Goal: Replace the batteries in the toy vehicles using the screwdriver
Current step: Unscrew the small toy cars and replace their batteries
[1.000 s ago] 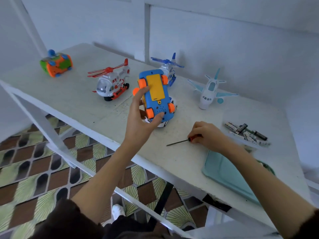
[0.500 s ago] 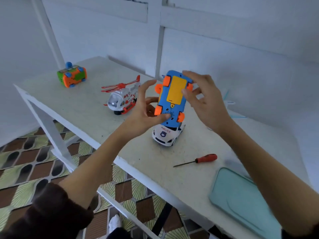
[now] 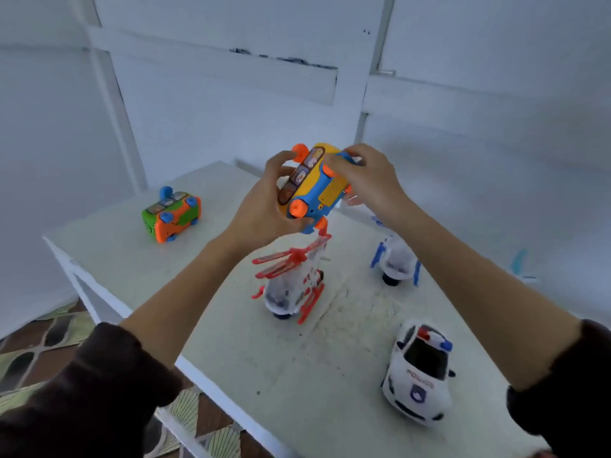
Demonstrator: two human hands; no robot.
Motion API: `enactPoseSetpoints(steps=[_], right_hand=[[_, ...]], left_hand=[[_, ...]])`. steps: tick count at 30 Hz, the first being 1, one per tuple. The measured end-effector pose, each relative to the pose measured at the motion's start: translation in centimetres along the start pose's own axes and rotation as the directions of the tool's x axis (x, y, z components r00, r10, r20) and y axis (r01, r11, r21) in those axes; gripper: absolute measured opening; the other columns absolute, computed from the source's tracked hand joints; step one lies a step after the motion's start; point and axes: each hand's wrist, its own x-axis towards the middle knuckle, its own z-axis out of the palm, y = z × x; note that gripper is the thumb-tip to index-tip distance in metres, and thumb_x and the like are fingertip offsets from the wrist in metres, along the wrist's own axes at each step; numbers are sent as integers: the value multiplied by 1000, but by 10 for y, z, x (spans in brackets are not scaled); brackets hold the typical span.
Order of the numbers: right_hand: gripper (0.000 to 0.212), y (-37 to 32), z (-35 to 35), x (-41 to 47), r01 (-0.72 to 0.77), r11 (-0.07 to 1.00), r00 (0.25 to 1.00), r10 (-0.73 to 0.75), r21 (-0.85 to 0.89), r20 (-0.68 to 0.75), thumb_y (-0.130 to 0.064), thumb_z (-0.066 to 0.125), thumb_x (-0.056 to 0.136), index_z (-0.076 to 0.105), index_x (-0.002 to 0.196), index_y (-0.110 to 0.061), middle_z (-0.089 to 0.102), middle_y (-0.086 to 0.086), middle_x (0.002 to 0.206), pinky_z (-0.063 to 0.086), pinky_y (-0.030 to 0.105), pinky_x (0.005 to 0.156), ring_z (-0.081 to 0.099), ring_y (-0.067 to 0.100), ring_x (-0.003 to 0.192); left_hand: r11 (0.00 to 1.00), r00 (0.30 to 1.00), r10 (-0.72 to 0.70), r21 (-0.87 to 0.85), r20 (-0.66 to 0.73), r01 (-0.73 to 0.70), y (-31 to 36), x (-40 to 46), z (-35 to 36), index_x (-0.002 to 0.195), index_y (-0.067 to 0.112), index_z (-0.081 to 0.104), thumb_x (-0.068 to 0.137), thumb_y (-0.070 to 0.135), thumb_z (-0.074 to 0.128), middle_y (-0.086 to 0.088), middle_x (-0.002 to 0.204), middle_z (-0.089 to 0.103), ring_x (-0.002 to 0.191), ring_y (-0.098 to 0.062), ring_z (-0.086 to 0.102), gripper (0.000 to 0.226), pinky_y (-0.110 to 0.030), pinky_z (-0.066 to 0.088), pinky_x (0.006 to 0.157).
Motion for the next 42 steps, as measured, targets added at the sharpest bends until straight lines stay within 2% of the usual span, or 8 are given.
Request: enactPoseSetpoints(steps=[3,7,12,17,22,27,32,42], right_hand=[[33,5,32,40,-142,972,990,137,186,43,-26,66,80,56,106,-8,55,-1,86,58,33,65,60,15,70],[32,26,69,78,-209,923,977,208,323,39,-20,65,81,56,106,-2,60,14,97,59,34,66,66,26,80],[6,51,97,110,-263,866,964,224,424,142,-15,56,89,55,94,-12,60,12,95,57,36,75,65,28,80],[12,78,110,134,-154,988,971,148,20,187,-19,54,92,59,103,-21,61,0,93,46,25,72,55,15,84],[17,103,114,150,-285,956,933,292,-63,210,-3,56,87,62,101,-11,62,2,88,46,26,72,54,19,90],[27,125,106,161,-290,908,869,382,-302,315,-6,54,87,61,114,-7,62,14,112,48,40,84,56,28,99],[26,142,100,172,-387,916,823,396,-108,407,-10,61,86,58,112,-11,62,14,107,48,35,88,58,19,93],[39,155,107,180,-311,945,866,326,-100,380,-21,55,92,50,130,-12,61,10,117,50,30,91,59,21,105]], left_hand=[[999,1000,-20,-40,-19,19,-43,22,-21,136,8,28,65,-4,82,10,117,45,90,22,52,90,-2,43,65],[990,992,-117,-87,-41,113,-99,42,-35,135,23,27,69,16,84,2,125,46,100,3,52,88,-4,42,71],[955,972,-234,-185,23,234,-153,61,-40,135,19,34,78,22,77,2,122,51,97,-13,61,71,-27,56,77],[981,984,-177,-92,-38,172,-199,80,-35,130,18,41,69,17,84,1,122,47,94,-9,55,74,-10,50,70],[999,999,-45,16,-1,45,-231,90,-16,126,13,48,64,16,88,1,118,44,99,-8,48,74,-4,43,74],[992,999,32,119,42,-37,-251,91,14,126,13,46,66,35,75,-12,124,46,109,-26,48,70,-36,51,84],[958,991,96,262,90,-117,-259,84,36,123,21,39,60,30,73,-10,126,37,100,-36,49,72,-43,50,78],[997,984,-59,59,171,49,-260,86,40,133,12,45,79,11,74,-11,132,48,116,-25,45,61,-41,45,93]])
